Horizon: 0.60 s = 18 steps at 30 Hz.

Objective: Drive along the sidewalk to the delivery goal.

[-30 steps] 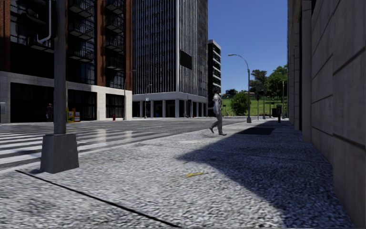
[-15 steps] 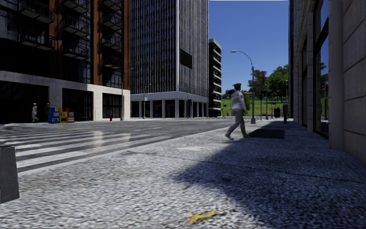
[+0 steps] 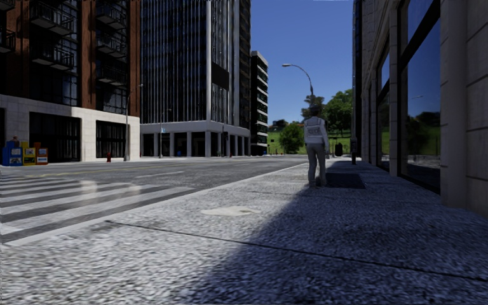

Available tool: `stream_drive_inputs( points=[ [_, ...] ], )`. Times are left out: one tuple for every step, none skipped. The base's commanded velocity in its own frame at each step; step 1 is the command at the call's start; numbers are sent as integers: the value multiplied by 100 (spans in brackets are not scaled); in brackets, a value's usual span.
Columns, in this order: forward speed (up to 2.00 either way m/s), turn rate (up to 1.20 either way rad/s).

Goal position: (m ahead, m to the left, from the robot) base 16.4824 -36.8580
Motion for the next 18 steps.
stream_drive_inputs(
  points=[
    [200, -40],
    [200, -40],
    [200, -40],
    [200, -40],
    [200, -40],
    [200, -40],
    [200, -35],
    [200, -28],
    [200, -28],
    [200, -26],
    [200, -20],
    [200, -16],
    [200, -16],
    [200, -15],
    [200, -16],
    [200, -17],
    [200, -17],
    [200, -20]
  ],
)
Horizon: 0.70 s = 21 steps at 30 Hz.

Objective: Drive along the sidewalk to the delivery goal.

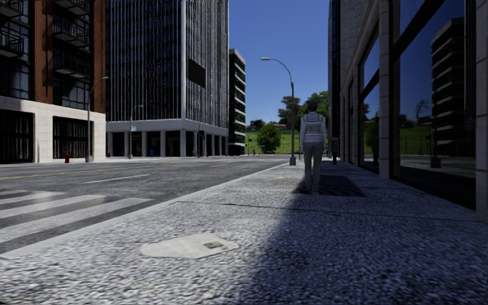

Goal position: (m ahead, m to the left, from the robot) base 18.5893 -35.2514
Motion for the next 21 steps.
stream_drive_inputs(
  points=[
    [200, -25],
    [200, -34],
    [200, -34],
    [200, -38],
    [200, -40],
    [200, -40],
    [200, -40],
    [200, -41],
    [200, -43],
    [200, -47],
    [200, -47],
    [200, -49],
    [200, -49],
    [200, -49],
    [200, -49],
    [200, -49],
    [200, -49],
    [200, -49],
    [200, -49],
    [200, -49],
    [200, -49]
  ],
)
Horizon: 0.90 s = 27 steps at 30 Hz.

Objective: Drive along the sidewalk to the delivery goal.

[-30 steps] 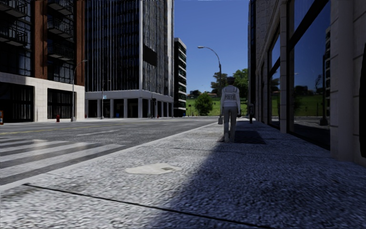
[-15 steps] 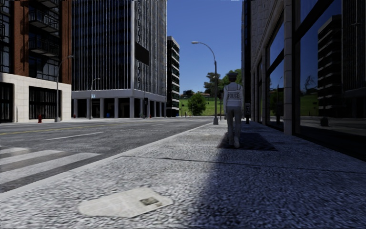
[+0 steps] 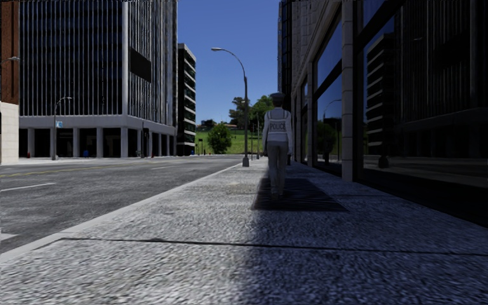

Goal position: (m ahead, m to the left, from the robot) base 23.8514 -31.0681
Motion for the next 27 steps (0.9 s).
stream_drive_inputs(
  points=[
    [200, -49],
    [200, -49],
    [200, -49],
    [200, -49],
    [200, -49],
    [200, -49],
    [200, -44],
    [200, -23],
    [200, -23],
    [200, -5],
    [200, 0],
    [200, 0],
    [200, 0],
    [200, 0],
    [200, 0],
    [200, 0],
    [200, 0],
    [200, 0],
    [200, 0],
    [200, 0],
    [200, 0],
    [200, 0],
    [200, 0],
    [200, 0],
    [200, 0],
    [200, 0],
    [200, 0]
  ],
)
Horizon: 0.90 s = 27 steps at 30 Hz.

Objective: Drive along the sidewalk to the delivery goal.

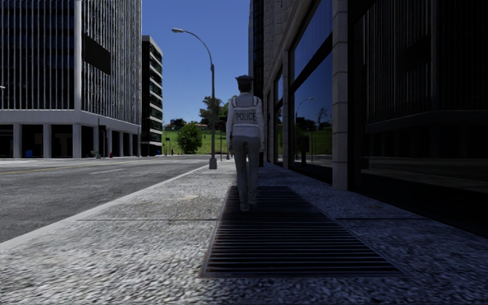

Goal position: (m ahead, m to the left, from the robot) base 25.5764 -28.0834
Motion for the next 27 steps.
stream_drive_inputs(
  points=[
    [200, 0],
    [200, 0],
    [200, 0],
    [200, 0],
    [200, 0],
    [200, 0],
    [200, 0],
    [192, 21],
    [192, 21],
    [172, 42],
    [166, 51],
    [165, 54],
    [165, 54],
    [166, 54],
    [168, 54],
    [169, 48],
    [169, 48],
    [169, 5],
    [169, 0],
    [169, 0],
    [169, 0],
    [168, 0],
    [168, 0],
    [168, 0],
    [168, 0],
    [168, 0],
    [168, 0]
  ],
)
